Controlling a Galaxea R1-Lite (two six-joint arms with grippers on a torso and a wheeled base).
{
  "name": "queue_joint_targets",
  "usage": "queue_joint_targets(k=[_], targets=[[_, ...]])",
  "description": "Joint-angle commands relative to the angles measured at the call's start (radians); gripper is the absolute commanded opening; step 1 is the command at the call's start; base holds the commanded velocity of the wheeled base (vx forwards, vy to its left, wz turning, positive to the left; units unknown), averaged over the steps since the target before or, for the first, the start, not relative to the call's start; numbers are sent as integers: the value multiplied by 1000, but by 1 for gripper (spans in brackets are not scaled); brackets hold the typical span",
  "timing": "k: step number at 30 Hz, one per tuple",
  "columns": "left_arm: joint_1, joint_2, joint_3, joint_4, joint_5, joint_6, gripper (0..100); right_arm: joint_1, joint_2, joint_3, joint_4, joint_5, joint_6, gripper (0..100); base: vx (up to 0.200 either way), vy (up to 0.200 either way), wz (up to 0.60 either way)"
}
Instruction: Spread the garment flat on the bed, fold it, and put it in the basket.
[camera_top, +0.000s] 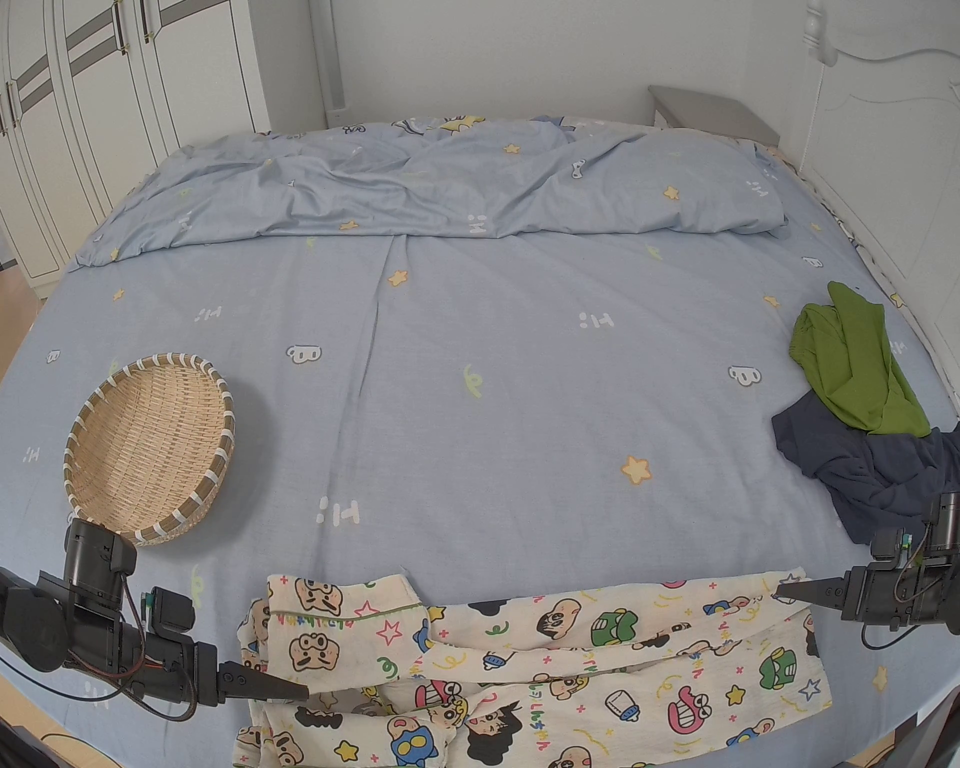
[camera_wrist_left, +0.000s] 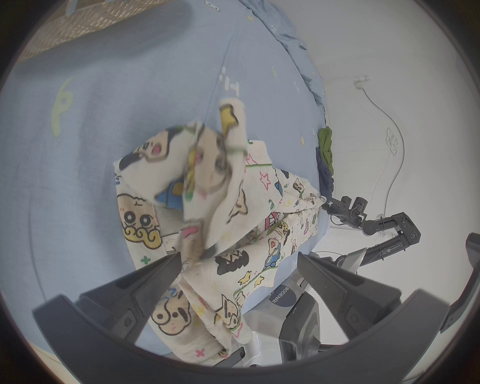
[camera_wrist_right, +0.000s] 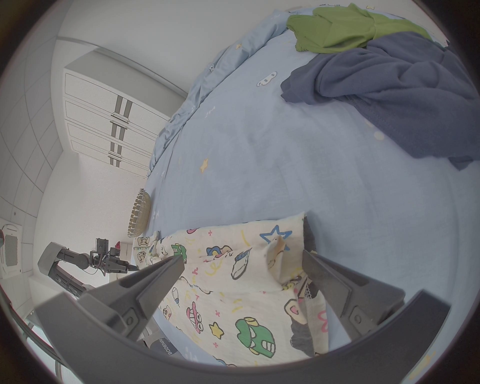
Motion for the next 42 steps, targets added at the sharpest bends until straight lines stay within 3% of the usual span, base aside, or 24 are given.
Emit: queue_joint_targets(k=[1, 4, 7, 10, 14, 16, 20, 26, 31, 34, 37, 42], targets=[[5, -59, -17, 37, 3, -6, 100, -9, -2, -13, -2, 10, 16, 100, 0, 0, 0], [24, -125, -49, 91, 3, -9, 100, -17, -8, -29, -4, 11, 39, 100, 0, 0, 0], [39, -264, -172, 315, 1, -12, 100, -40, -69, -61, 4, 18, 98, 100, 0, 0, 0], [32, -317, -268, 453, -10, -12, 100, -49, -107, -82, 7, 39, 140, 100, 0, 0, 0], [21, -327, -348, 493, -11, -12, 100, -52, -183, -101, 9, 47, 192, 100, 0, 0, 0], [1, -323, -368, 491, -11, -13, 100, -49, -207, -102, 10, 47, 206, 100, 0, 0, 0], [-133, -240, -425, 462, -10, -49, 100, -21, -262, -104, 15, 47, 227, 100, 0, 0, 0], [-251, -4, -442, 241, 3, -75, 100, 141, -239, -89, 19, 30, 215, 100, 0, 0, 0], [-306, 160, -457, 82, 15, -87, 100, 184, -158, -105, 15, 28, 197, 100, 0, 0, 0], [-360, 251, -471, 21, 119, -87, 100, 200, -89, -128, 15, 16, 163, 100, 0, 0, 0], [-400, 292, -466, 13, 234, -90, 100, 218, -28, -128, 6, -44, 134, 100, 0, 0, 0], [-404, 280, -434, 27, 246, -92, 100, 238, 37, -109, -7, -79, 60, 100, 0, 0, 0]])
